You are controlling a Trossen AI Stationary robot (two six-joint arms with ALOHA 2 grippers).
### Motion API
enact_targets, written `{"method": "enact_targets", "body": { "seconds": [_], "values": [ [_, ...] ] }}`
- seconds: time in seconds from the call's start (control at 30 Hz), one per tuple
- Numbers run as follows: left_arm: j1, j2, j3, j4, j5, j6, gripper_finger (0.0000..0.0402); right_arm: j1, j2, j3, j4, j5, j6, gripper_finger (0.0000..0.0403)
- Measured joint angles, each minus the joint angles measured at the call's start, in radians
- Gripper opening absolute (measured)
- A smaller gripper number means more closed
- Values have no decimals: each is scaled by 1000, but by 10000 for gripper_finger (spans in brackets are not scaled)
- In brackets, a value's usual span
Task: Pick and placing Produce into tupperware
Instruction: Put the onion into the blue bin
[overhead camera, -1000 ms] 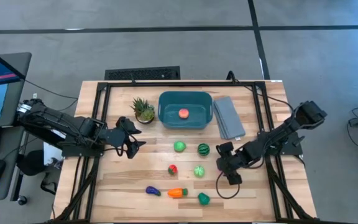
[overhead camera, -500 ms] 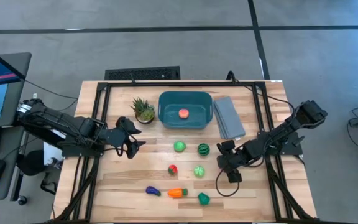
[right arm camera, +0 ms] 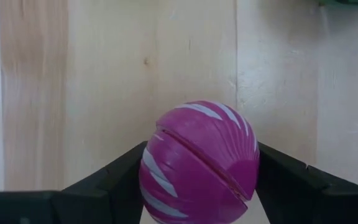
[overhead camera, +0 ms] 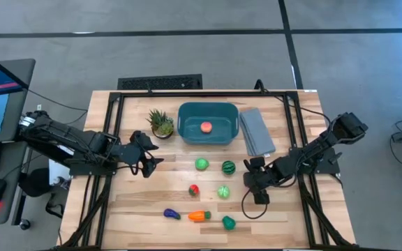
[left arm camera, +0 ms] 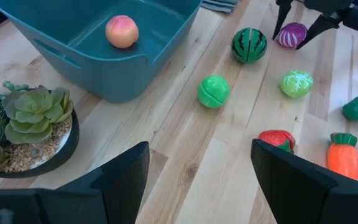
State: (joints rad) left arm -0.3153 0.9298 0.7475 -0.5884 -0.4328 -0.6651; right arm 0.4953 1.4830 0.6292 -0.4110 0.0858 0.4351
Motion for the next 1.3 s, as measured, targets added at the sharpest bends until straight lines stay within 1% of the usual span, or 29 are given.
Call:
{"method": "enact_targets", "body": {
  "seconds": [0.23, 0.47, 0.63, 0.73, 1.0, 1.1, 1.3],
  "values": [
    [0, 0, 0, 0, 0, 0, 271, 1, -16, -2, -8, 5, 16, 280],
    [0, 0, 0, 0, -1, 4, 271, 0, -122, -2, -8, 113, 48, 280],
    [0, 0, 0, 0, -3, 5, 271, -17, -206, -2, -40, 155, 113, 280],
    [0, 0, 0, 0, -20, 6, 271, -27, -262, -1, -38, 204, 145, 280],
    [0, 0, 0, 1, -26, 18, 271, -88, -427, -1, 16, 326, 148, 280],
    [0, 0, 0, 1, -27, 18, 271, -115, -478, 0, 72, 364, 132, 280],
    [0, 0, 0, 3, -37, 21, 271, -167, -550, 0, 166, 398, 59, 280]
  ]
}}
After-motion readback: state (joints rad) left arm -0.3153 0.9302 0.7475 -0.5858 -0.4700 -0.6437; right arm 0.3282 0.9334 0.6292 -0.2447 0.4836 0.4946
